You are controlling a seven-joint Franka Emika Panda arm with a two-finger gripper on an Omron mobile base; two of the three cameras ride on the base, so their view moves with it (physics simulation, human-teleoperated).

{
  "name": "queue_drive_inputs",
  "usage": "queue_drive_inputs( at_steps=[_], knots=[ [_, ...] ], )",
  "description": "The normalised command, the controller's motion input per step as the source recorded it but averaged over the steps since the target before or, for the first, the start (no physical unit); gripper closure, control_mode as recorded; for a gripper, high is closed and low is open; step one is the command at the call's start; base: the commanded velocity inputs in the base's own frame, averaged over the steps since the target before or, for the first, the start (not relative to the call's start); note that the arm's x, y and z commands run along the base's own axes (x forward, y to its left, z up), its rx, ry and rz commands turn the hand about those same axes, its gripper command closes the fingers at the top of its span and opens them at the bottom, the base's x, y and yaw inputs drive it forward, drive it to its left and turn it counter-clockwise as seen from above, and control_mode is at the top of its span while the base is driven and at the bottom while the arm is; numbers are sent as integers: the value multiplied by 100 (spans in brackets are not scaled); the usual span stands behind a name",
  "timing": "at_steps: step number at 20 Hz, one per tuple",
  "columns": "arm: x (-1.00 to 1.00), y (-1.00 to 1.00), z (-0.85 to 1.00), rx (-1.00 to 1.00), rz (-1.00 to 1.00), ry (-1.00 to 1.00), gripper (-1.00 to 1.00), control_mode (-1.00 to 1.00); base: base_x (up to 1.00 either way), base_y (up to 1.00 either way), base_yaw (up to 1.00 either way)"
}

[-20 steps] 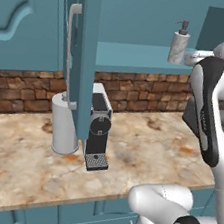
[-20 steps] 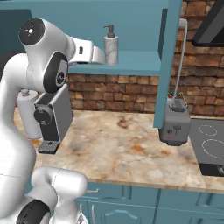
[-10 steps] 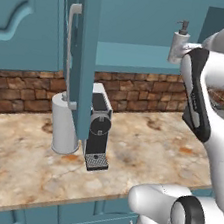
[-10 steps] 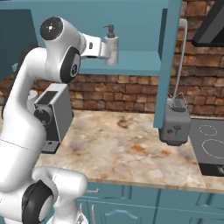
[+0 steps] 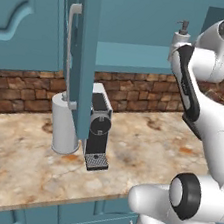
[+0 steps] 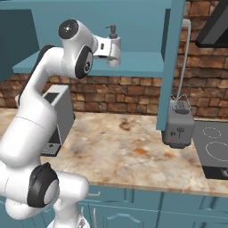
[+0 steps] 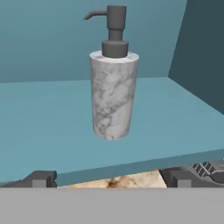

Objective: Locate and retrieve the dish brush and soap dispenser from the cabinet. Place them next to the sink.

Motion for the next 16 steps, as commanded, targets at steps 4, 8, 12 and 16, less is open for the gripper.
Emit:
queue_drive_inputs(
  at_steps=[4,8,12,16],
  knots=[
    [43,-2,-3,0,-3,3,-100,-100,0,0,0],
    [38,0,-20,0,-3,-4,-100,-100,0,0,0],
    [38,0,-23,0,-3,-2,-100,-100,0,0,0],
    [37,0,-8,0,-3,0,-100,-100,0,0,0]
  ],
)
